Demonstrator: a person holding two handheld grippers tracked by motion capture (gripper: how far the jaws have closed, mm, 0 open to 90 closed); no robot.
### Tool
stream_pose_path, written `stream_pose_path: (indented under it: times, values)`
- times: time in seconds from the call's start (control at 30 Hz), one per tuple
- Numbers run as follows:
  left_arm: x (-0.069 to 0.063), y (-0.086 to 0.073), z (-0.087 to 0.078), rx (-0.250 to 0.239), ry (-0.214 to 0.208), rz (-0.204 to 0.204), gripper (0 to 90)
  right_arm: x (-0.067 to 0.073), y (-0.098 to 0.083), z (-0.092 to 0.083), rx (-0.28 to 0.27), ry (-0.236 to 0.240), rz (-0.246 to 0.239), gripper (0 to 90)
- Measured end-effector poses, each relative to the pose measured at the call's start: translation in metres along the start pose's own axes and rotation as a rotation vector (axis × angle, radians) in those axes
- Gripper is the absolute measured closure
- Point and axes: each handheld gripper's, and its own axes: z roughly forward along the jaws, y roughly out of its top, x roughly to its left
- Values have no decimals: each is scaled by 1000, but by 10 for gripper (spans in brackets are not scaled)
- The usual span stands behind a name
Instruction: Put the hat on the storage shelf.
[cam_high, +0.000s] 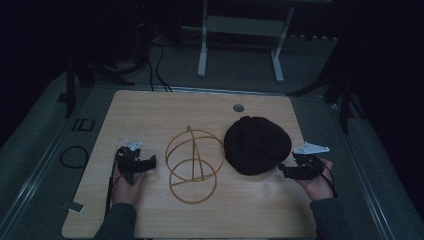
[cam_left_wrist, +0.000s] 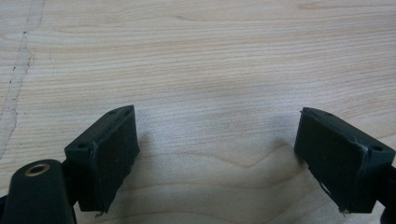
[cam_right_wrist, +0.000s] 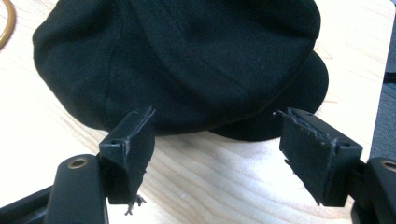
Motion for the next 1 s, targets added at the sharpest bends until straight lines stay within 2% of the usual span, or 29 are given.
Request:
stream_pose_path:
  times: [0.33,0.63,0.83,1.0]
  values:
    - [0,0,0,2,0,0,131,-4,14,11,4,3,-26,254]
    - [0,0,0,2,0,1,131,-15,32,16,7,-8,-25,233]
    - [0,0,0,3,0,0,131,-24,48,21,9,-2,-33,217]
    - [0,0,0,3,0,-1,131,-28,61,30,31,20,-46,198]
